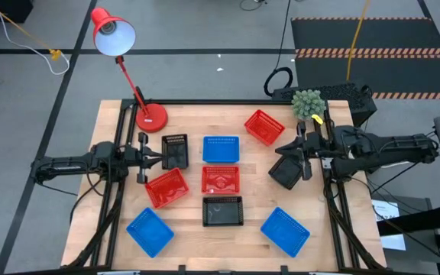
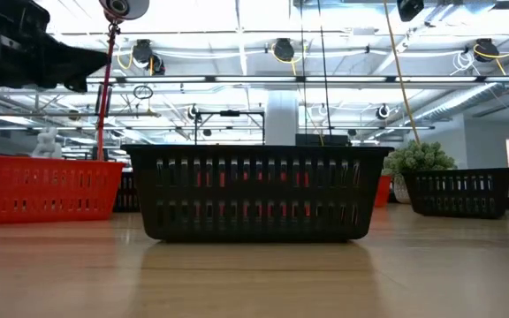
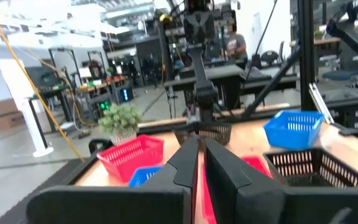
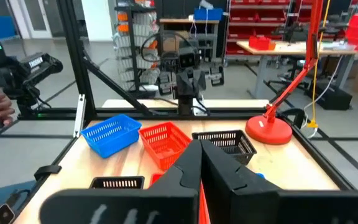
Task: Stack baskets by color
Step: Stack the top right black bin on the bottom black bin
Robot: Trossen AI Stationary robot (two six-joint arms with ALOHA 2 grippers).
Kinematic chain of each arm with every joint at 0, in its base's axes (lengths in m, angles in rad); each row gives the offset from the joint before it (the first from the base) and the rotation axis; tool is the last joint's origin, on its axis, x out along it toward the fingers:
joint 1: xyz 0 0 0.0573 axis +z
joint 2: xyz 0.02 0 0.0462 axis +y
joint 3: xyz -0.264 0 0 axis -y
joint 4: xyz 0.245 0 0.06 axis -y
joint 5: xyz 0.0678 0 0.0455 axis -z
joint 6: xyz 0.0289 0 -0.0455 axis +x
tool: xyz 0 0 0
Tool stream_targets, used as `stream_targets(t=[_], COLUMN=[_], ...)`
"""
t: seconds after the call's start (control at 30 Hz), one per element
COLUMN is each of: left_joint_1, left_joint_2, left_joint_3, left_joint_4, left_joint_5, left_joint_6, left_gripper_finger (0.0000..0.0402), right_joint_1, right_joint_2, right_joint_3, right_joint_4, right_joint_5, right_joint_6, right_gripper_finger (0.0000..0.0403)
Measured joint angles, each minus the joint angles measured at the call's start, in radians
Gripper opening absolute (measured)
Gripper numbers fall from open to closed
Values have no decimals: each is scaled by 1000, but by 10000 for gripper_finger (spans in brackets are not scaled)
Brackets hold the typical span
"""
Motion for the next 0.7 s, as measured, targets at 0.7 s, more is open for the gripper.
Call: stream_targets(t=[0.7], left_joint_1=[-3], left_joint_2=[0], left_joint_3=[2], left_joint_4=[189], left_joint_5=[-52], left_joint_6=[-457], left_gripper_finger=[31], right_joint_1=[0], right_joint_2=[54], right_joint_3=[84], right_joint_4=[-68], right_joint_5=[1], right_joint_6=[36], right_gripper_finger=[0])
